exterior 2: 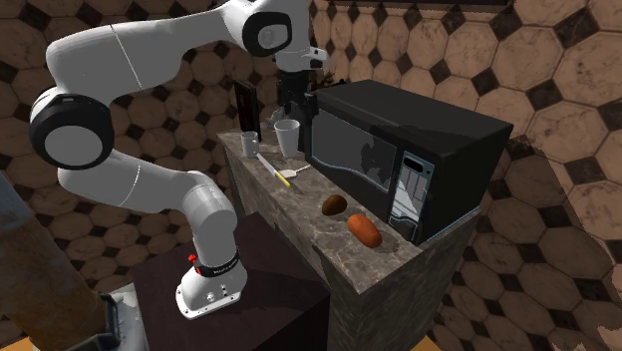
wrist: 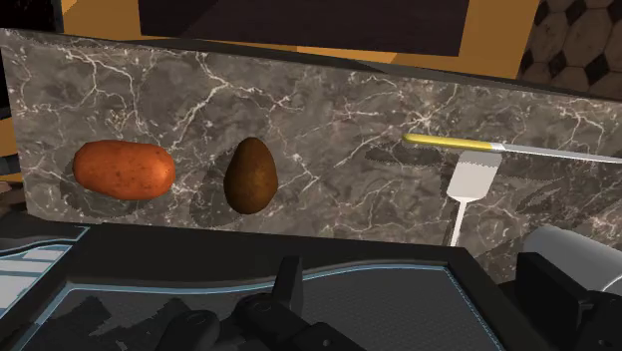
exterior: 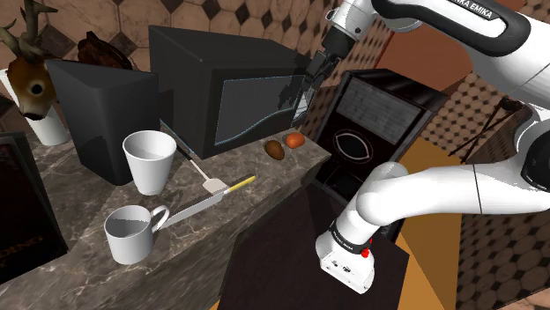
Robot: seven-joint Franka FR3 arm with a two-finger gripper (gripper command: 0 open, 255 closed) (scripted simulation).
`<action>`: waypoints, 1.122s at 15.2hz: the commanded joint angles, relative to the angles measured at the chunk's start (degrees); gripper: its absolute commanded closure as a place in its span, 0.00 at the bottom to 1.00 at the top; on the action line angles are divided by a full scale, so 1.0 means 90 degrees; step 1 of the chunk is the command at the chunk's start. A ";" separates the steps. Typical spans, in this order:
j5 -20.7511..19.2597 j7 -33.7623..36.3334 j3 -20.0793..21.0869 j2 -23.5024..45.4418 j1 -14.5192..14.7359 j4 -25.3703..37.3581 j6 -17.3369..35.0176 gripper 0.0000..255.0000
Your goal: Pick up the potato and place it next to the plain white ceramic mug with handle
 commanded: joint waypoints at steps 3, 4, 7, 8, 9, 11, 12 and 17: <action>-0.0082 -0.0027 0.0029 -0.0138 -0.0061 -0.0523 0.0460 0.00; -0.0122 -0.0039 0.0042 -0.0193 -0.0092 -0.0774 0.0694 0.00; -0.0241 -0.0071 0.0072 -0.0303 -0.0187 -0.1488 0.1413 0.00; -0.0280 -0.0079 0.0080 -0.0318 -0.0220 -0.1712 0.1660 0.00; -0.0321 -0.0087 0.0086 -0.0323 -0.0253 -0.1930 0.1912 0.00; -0.0402 -0.0100 0.0095 -0.0294 -0.0323 -0.2345 0.2434 0.00; -0.0443 -0.0105 0.0099 -0.0260 -0.0360 -0.2541 0.2704 0.00; -0.0660 -0.0118 0.0106 0.0151 -0.0570 -0.3396 0.4171 0.00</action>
